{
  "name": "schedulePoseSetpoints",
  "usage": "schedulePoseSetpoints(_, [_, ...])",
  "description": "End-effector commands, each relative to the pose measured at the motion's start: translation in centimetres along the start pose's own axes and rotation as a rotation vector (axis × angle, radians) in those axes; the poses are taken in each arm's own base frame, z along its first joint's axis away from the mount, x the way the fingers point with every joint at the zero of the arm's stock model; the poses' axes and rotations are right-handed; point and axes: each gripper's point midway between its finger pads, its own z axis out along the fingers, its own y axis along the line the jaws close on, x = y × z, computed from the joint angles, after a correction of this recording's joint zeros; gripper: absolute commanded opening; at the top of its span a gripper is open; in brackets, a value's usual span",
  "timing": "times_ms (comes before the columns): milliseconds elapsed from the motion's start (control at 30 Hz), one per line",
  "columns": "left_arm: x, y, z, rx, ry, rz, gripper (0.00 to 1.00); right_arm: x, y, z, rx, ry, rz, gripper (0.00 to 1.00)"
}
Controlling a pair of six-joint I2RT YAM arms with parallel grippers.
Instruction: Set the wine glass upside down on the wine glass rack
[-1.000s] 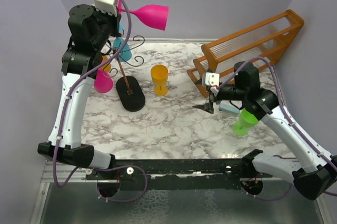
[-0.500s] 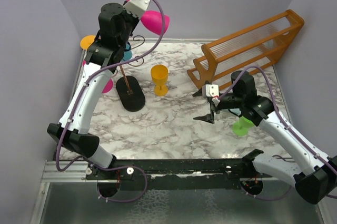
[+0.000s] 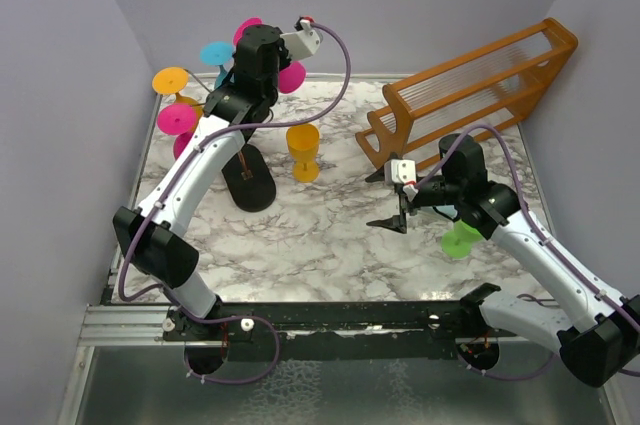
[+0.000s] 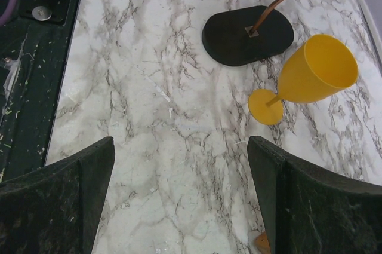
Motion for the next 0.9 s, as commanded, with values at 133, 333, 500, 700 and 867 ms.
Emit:
schedulePoseSetpoints(133, [1.7, 0.8, -1.0, -0.044, 0.048, 0.135, 0.0, 0.0, -0.1, 0.1, -0.001, -0.017, -0.002, 0.92])
schedulePoseSetpoints(333, [2.4, 0.0, -1.7, 0.007, 0.046, 0.176, 0.0, 0.1, -0.2, 0.0, 0.004, -0.014, 0.0, 0.92])
schedulePoseSetpoints(500, [2.6, -0.1, -2.3, 0.031, 0.044, 0.19, 0.0, 0.2, -0.5, -0.1, 0.015, -0.009, 0.001, 0.92])
schedulePoseSetpoints(700, [3.0, -0.4, -2.8, 0.06, 0.049, 0.219, 0.0, 0.2, -0.9, -0.4, 0.037, -0.003, -0.001, 0.92])
schedulePoseSetpoints(867, [3.6, -1.0, -3.2, 0.092, 0.06, 0.244, 0.0, 0.3, -1.0, -0.5, 0.039, -0.004, 0.002, 0.92])
